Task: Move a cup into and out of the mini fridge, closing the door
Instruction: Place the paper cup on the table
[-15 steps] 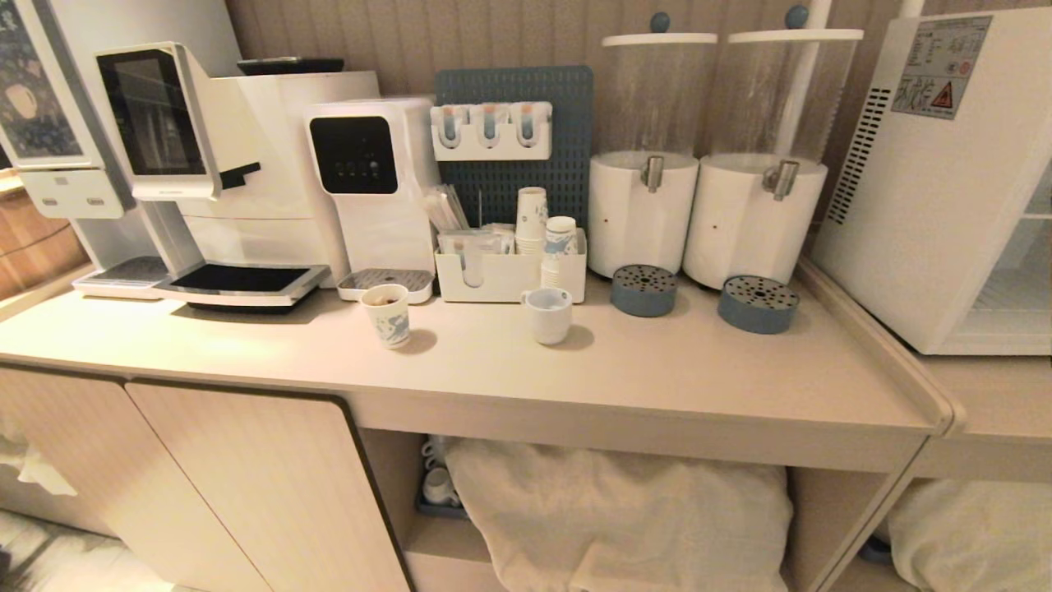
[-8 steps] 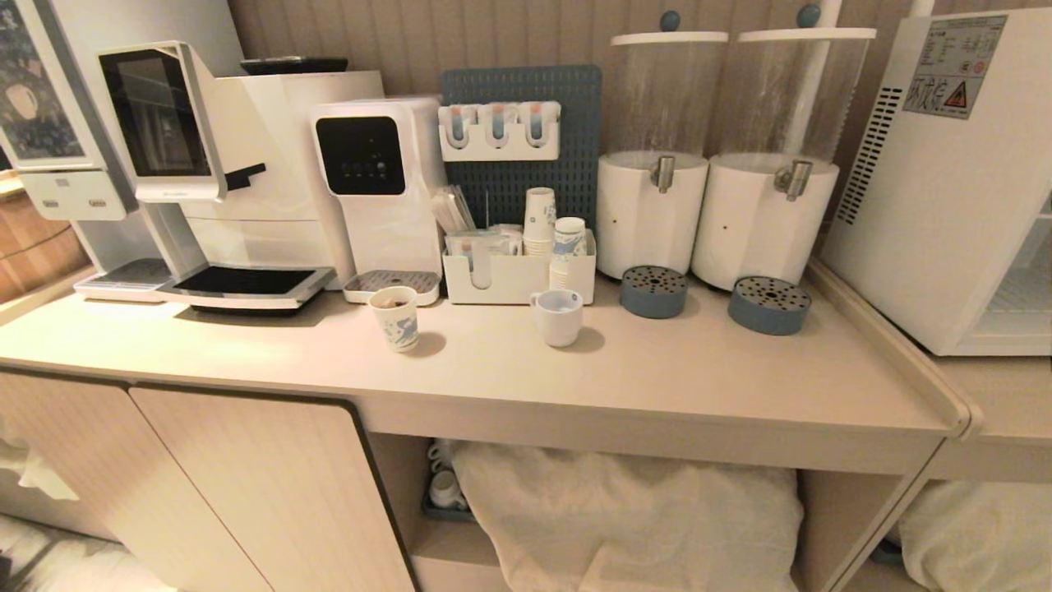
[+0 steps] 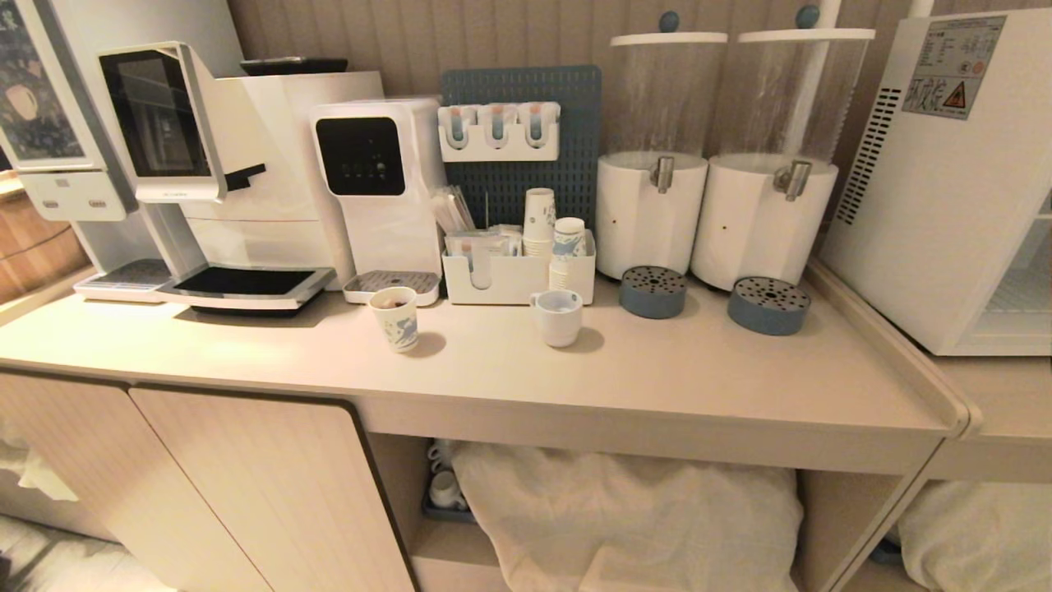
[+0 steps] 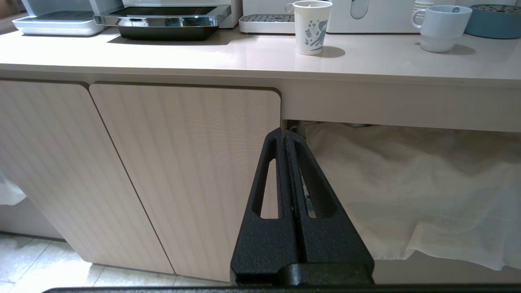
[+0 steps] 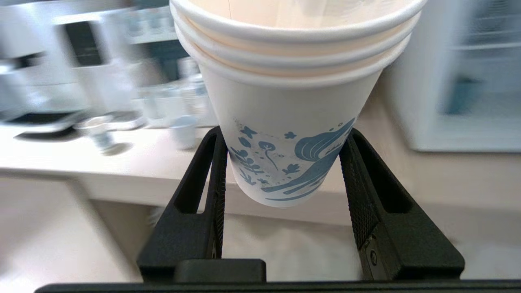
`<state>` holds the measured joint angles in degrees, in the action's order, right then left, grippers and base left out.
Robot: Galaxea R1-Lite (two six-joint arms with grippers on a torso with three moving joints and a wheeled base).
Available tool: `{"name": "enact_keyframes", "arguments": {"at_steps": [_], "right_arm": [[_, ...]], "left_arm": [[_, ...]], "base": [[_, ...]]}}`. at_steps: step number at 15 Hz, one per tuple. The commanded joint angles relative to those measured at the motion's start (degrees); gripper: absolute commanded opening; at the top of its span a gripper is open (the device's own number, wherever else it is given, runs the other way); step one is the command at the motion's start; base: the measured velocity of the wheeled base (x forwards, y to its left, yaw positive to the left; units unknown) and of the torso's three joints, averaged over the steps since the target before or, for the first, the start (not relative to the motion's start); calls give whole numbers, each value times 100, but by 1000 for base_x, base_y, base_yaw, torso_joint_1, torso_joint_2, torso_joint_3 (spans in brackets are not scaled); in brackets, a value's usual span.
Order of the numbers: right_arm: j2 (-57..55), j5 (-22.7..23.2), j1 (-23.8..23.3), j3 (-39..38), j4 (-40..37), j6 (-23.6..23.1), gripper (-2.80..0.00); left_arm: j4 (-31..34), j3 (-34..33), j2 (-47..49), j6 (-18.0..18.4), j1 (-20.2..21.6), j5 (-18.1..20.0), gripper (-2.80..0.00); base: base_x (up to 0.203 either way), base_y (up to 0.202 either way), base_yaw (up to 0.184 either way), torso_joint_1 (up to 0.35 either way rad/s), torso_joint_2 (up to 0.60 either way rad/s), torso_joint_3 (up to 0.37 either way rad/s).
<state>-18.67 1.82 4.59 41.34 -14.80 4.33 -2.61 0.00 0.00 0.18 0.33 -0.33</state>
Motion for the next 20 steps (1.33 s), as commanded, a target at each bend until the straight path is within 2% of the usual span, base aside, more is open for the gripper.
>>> {"name": "enact_keyframes", "arguments": {"at_steps": [1,2,4,5,8,9,10,11,13,14,16,20], "right_arm": [[-1828,61,571,734,-87,132,-280],[-2309,272,720,843,-105,194,-280],[-3171,1114,670,930,33,251,-280],[-3555,1680,402,944,244,263,-280],[-4787,3358,-1065,896,861,-38,-280],[-5284,3672,-1290,804,1189,-282,-280],[-5717,3718,-1410,636,1706,-532,-280],[-6120,3485,-1402,414,2566,-713,-280],[-7040,2457,-1150,10,4569,-879,-280],[-7405,2100,-1006,-128,5240,-920,-280],[-8168,1692,-639,-264,6075,-975,-280],[-9067,833,184,-141,6839,-1078,-280]], "left_arm": [[-3,-105,0,-1,2,-2,-280],[-3,-105,9,-9,2,-2,-280],[-3,-105,7,-1,2,-2,-280],[-3,-105,0,-1,2,-2,-280],[-3,-105,0,-1,2,-2,-280],[-5,-105,0,-9,2,-2,-280],[-3,-105,0,-9,2,7,-280],[-3,-105,2,-9,2,7,-280],[-3,-105,0,-9,2,7,-280],[-3,-105,0,-9,2,7,-280],[-3,-105,0,-34,2,15,-280],[-3,-105,9,-53,2,15,-280]], "base": [[0,0,0,0,0,0],[0,0,0,0,0,0],[0,0,0,0,0,0],[0,0,0,0,0,0],[0,0,0,0,0,0],[0,0,0,0,0,0],[0,0,0,0,0,0],[0,0,0,0,0,0],[0,0,0,0,0,0],[0,0,0,0,0,0],[0,0,0,0,0,0],[0,0,0,0,0,0]]}}
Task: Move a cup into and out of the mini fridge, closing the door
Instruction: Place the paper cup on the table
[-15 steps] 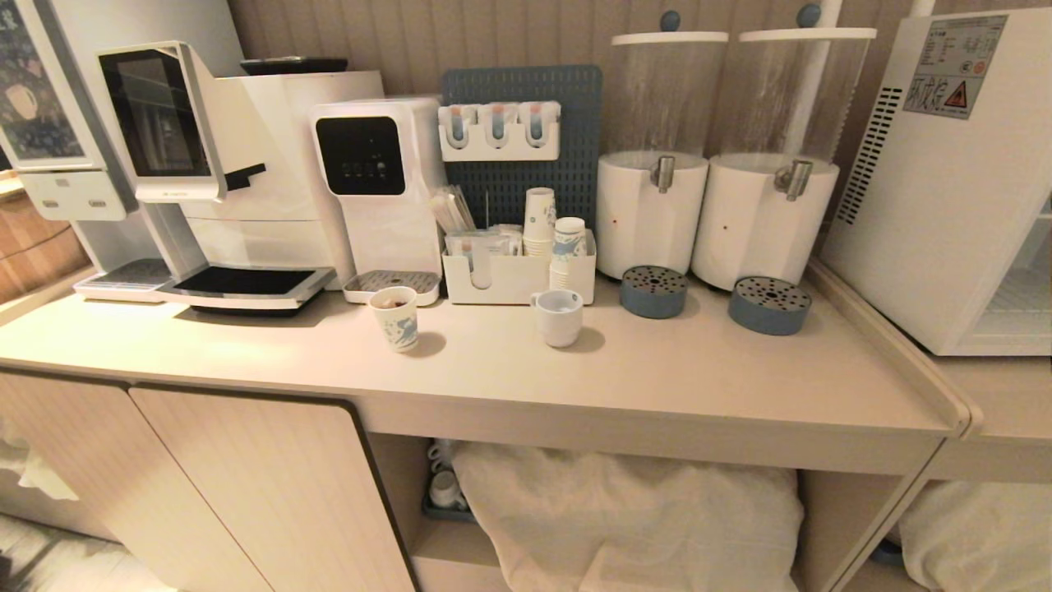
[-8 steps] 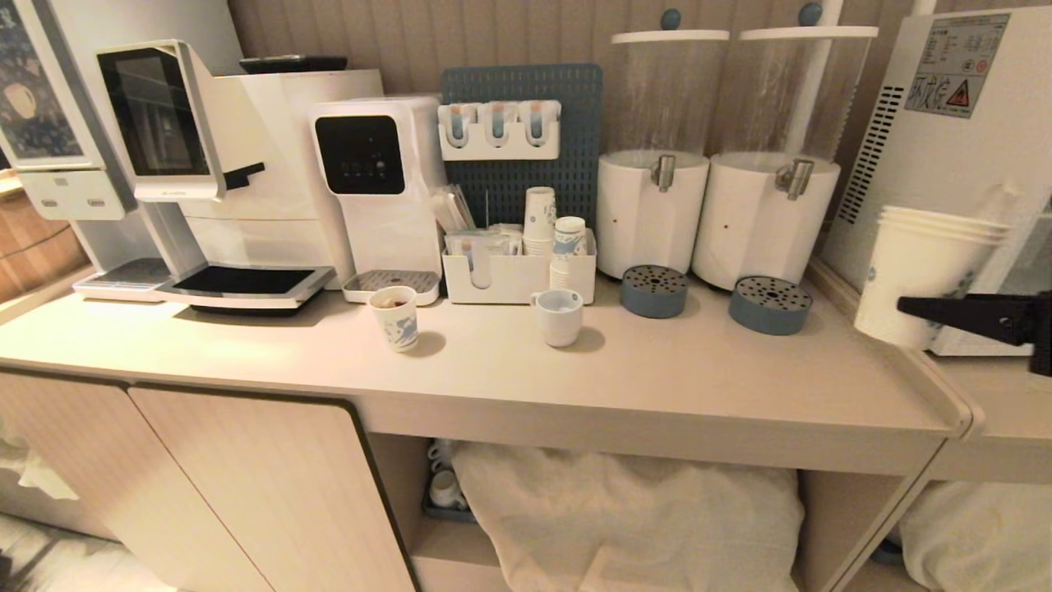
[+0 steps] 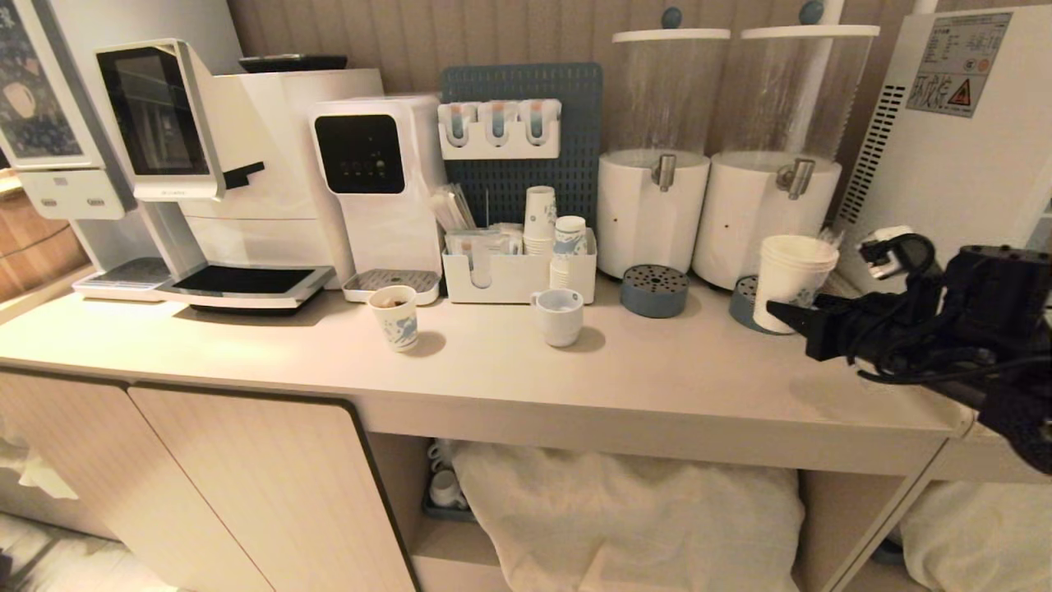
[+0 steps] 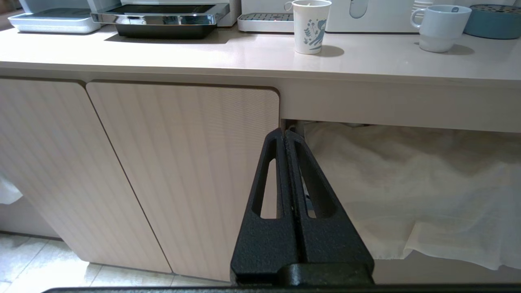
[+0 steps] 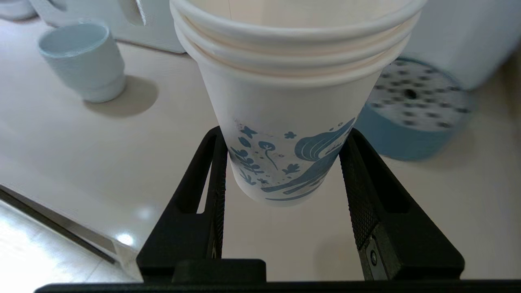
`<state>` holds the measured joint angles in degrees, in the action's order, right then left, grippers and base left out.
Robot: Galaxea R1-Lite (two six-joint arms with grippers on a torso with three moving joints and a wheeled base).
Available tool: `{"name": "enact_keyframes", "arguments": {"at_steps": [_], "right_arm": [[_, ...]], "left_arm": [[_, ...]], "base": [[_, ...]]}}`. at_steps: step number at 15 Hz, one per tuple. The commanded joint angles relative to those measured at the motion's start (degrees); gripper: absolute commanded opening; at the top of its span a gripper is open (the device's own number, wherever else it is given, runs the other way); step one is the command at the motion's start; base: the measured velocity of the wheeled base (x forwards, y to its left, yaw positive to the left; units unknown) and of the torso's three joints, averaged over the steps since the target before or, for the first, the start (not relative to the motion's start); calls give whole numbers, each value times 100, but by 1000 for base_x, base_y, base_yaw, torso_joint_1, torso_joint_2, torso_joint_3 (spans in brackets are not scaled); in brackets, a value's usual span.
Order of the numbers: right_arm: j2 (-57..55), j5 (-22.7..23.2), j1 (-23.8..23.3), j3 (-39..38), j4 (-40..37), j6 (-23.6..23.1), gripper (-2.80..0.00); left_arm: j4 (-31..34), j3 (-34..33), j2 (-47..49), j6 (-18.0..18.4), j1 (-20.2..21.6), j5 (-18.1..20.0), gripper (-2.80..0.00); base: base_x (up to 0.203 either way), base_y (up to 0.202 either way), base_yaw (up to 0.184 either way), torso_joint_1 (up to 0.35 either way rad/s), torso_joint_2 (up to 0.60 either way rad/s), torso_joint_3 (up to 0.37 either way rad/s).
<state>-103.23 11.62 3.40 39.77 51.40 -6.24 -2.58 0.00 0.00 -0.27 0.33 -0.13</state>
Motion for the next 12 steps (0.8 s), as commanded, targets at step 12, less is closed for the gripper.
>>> {"name": "enact_keyframes", "arguments": {"at_steps": [12], "right_arm": [[-1999,340,143,514,406,-352,-280]], "left_arm": [[-4,-105,0,27,2,4,-280]], "base": [[0,0,0,0,0,0]]}}
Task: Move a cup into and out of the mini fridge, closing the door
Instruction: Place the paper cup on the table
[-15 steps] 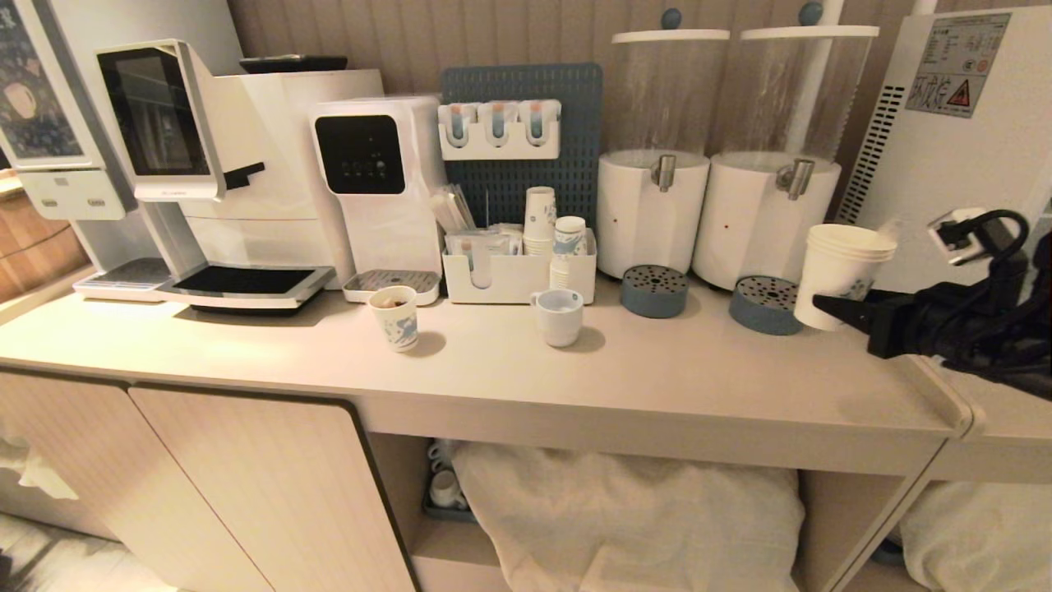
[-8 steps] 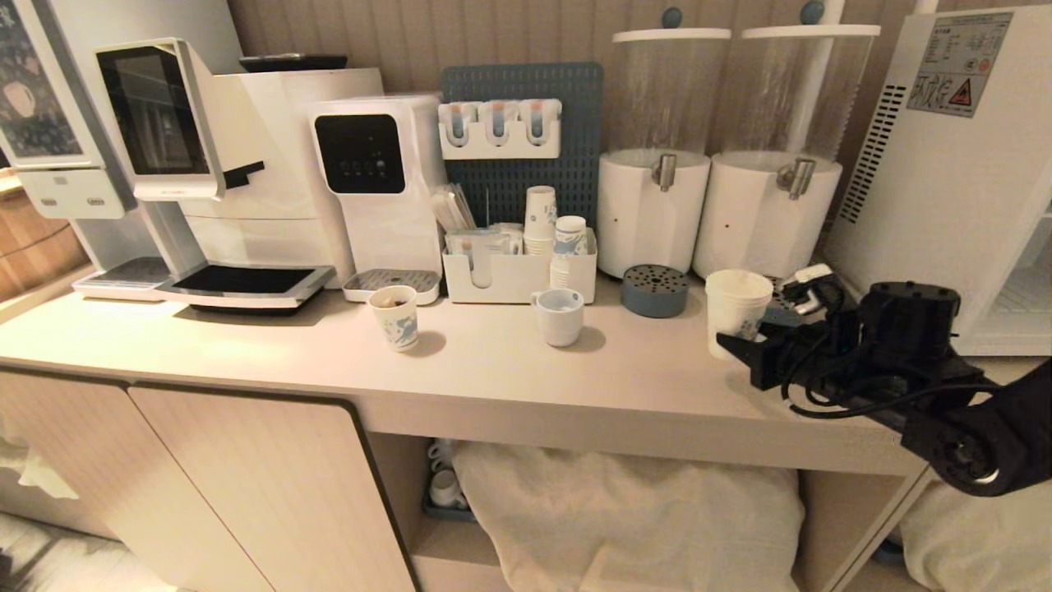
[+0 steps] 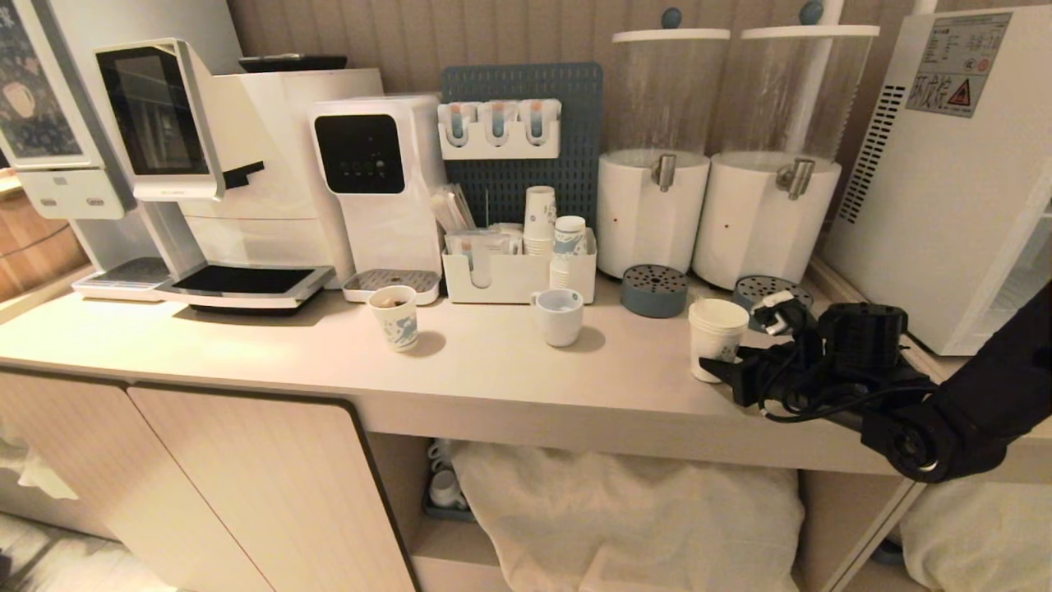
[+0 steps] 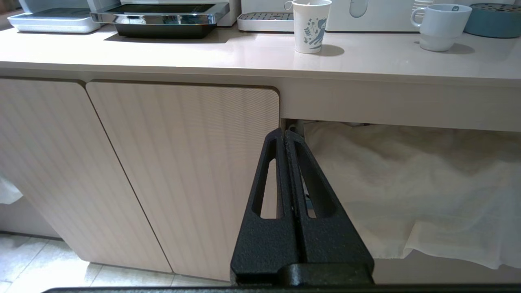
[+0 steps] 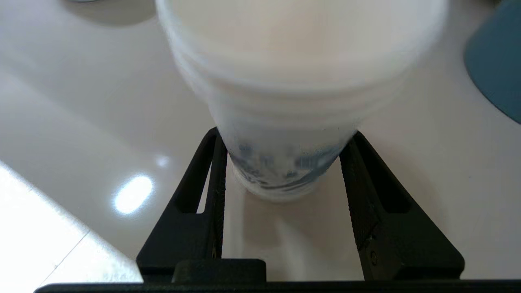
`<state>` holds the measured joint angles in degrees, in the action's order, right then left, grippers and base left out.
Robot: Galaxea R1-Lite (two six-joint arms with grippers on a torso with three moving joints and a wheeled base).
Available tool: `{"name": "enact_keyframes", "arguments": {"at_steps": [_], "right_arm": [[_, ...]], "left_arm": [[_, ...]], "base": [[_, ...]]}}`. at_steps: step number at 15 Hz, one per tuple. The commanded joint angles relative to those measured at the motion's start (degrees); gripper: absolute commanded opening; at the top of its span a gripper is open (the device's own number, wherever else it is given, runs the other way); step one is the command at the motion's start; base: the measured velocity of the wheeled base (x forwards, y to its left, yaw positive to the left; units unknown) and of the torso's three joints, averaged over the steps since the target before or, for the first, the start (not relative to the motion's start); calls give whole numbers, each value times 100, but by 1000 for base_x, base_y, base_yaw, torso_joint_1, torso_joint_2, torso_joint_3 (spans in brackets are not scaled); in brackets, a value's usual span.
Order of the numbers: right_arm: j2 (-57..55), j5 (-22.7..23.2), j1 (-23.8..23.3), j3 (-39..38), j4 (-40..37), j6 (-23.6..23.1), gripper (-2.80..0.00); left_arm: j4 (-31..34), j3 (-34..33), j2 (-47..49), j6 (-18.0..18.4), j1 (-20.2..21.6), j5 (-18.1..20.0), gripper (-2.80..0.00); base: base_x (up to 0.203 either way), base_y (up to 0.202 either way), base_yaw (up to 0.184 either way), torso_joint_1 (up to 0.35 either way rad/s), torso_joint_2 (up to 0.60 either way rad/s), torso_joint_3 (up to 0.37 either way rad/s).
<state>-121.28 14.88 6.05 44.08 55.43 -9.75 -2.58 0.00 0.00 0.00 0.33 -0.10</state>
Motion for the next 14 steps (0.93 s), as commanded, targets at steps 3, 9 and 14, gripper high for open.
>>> {"name": "enact_keyframes", "arguments": {"at_steps": [3,9,14], "right_arm": [[-274,-14,-187,89,31,54,-280],[-519,-56,-367,162,73,43,0],[342,28,-375,-167,-121,303,0]], "left_arm": [[4,-105,0,-18,2,-8,-280],[4,-105,9,-18,2,-8,-280],[4,-105,9,-26,2,-16,-280]], "base": [[0,0,0,0,0,0],[0,0,0,0,0,0],[0,0,0,0,0,0]]}}
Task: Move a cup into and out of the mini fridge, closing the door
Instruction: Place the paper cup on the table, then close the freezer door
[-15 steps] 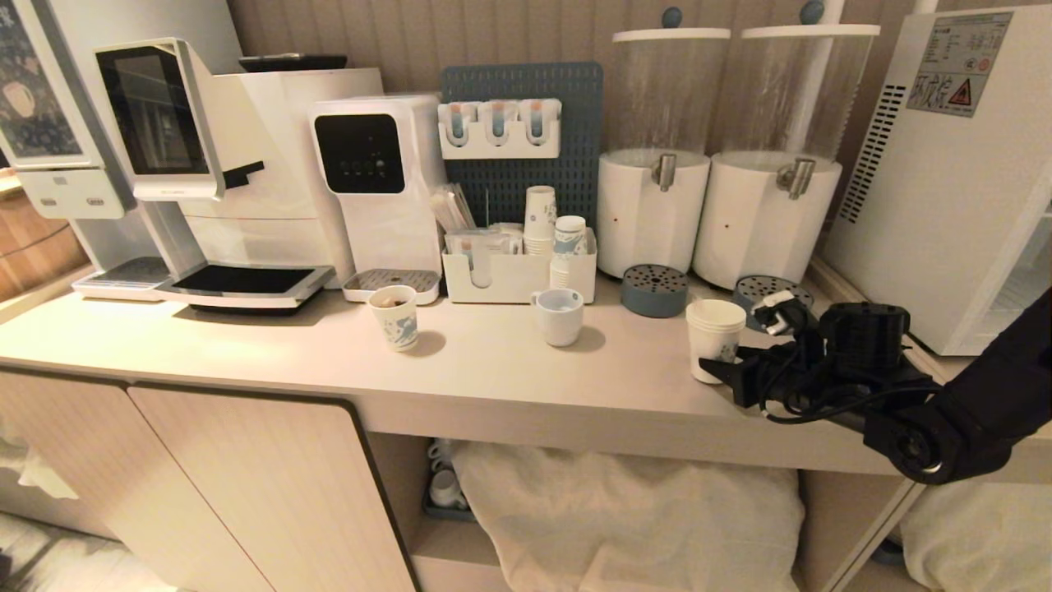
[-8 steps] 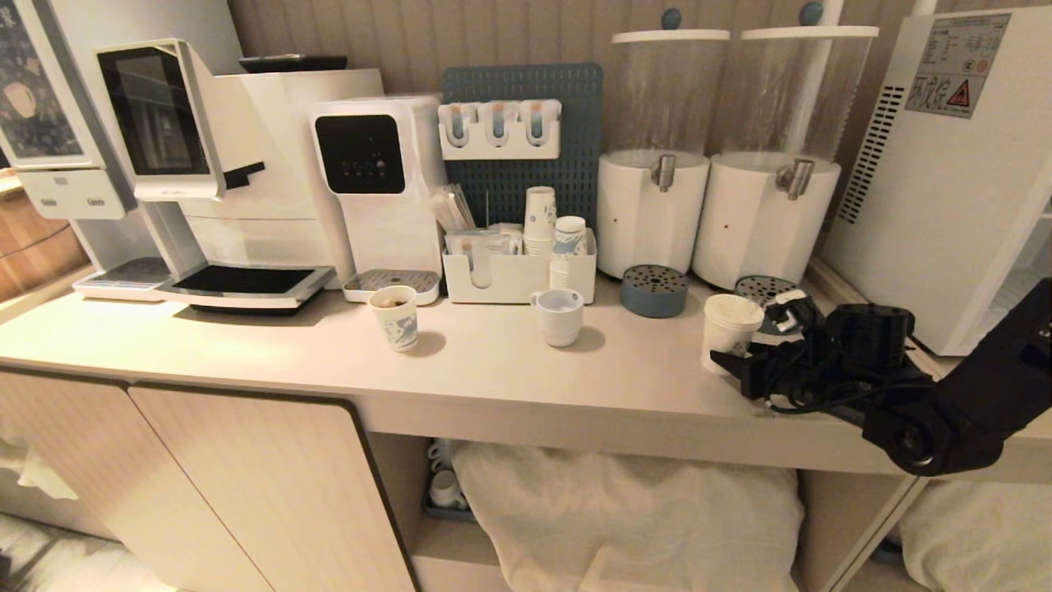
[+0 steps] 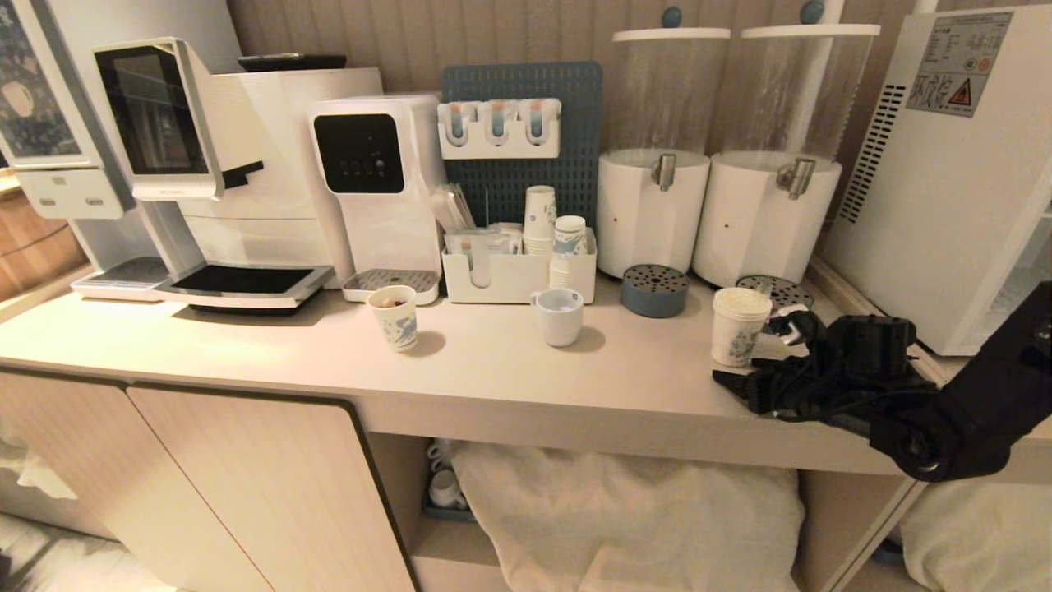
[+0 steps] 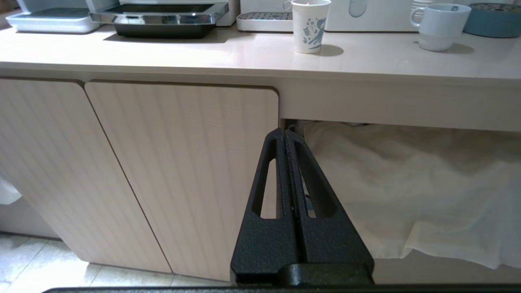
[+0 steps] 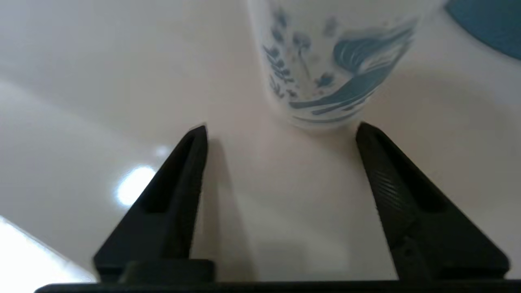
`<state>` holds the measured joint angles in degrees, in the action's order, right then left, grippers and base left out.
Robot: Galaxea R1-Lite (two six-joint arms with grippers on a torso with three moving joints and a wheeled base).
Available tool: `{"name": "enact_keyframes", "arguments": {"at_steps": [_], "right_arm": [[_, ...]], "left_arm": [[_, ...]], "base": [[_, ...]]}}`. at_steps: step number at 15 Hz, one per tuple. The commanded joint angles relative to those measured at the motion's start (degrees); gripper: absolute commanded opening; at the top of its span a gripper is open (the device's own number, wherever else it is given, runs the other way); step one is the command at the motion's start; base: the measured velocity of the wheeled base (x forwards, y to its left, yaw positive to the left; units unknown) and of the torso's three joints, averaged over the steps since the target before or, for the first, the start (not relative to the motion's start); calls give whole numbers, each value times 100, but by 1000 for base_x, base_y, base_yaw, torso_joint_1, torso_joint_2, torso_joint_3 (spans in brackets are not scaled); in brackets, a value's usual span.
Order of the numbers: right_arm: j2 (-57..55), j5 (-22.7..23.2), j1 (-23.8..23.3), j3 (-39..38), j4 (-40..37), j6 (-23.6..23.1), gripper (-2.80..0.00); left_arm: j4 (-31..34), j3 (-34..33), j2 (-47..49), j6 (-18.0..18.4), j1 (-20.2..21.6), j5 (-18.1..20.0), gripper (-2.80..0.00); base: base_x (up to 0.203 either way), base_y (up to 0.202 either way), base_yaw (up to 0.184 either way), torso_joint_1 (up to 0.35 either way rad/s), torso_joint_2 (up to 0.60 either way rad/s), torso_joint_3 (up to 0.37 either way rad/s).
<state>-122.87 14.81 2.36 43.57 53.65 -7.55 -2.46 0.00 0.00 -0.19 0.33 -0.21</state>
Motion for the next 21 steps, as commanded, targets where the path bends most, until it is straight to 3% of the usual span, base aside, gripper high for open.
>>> {"name": "enact_keyframes", "arguments": {"at_steps": [1,5,16,17,21], "right_arm": [[832,115,-8,-239,-14,228,0],[2588,357,-30,-339,-1211,462,0],[9369,366,-550,-242,-6330,529,0],[9931,333,-566,-309,-6620,574,-280],[11560,-261,-342,-529,-7706,664,-280]], "left_arm": [[-9,-105,9,-7,2,-6,-280],[-15,-105,7,-42,2,-6,-280],[-18,-110,9,-77,8,-14,-280],[-18,-105,9,-77,2,-6,-280],[-26,-105,9,-95,2,-6,-280]], "base": [[0,0,0,0,0,0],[0,0,0,0,0,0],[0,0,0,0,0,0],[0,0,0,0,0,0],[0,0,0,0,0,0]]}}
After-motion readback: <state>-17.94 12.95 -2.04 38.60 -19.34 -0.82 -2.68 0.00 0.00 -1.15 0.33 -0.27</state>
